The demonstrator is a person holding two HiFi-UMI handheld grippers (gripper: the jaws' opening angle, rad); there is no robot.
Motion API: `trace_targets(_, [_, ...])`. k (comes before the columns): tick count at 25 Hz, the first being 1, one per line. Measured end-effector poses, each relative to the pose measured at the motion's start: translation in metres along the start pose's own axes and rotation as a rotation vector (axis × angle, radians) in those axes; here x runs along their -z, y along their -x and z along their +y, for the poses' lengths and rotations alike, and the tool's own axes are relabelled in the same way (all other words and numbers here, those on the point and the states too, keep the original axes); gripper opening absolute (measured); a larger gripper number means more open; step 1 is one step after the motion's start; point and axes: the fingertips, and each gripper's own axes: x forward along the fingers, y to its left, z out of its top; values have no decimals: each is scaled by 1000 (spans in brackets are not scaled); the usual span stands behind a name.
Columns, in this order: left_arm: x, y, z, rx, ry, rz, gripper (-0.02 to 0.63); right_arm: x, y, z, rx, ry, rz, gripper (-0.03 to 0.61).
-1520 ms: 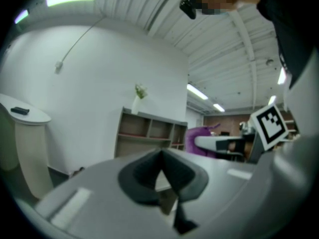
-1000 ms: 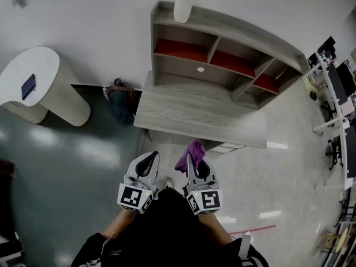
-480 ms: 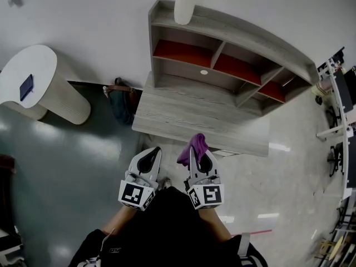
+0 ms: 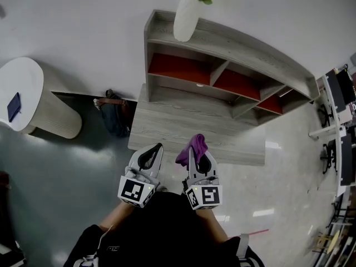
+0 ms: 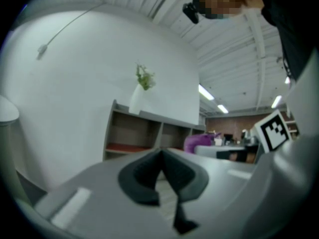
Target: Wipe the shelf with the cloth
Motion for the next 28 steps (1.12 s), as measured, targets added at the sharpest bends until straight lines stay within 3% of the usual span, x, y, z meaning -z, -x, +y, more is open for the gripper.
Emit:
trace_targets(15, [-7, -71, 109, 112, -8, 37, 5, -9, -117, -12, 150, 19, 15, 51])
trace_targets(21, [-18, -98, 112, 147, 12, 18, 5, -10, -137, -32, 180, 23, 28, 49])
trace_targets(28, [-20, -130, 112, 129, 36, 23, 5, -9, -161, -66, 195, 27, 47, 50])
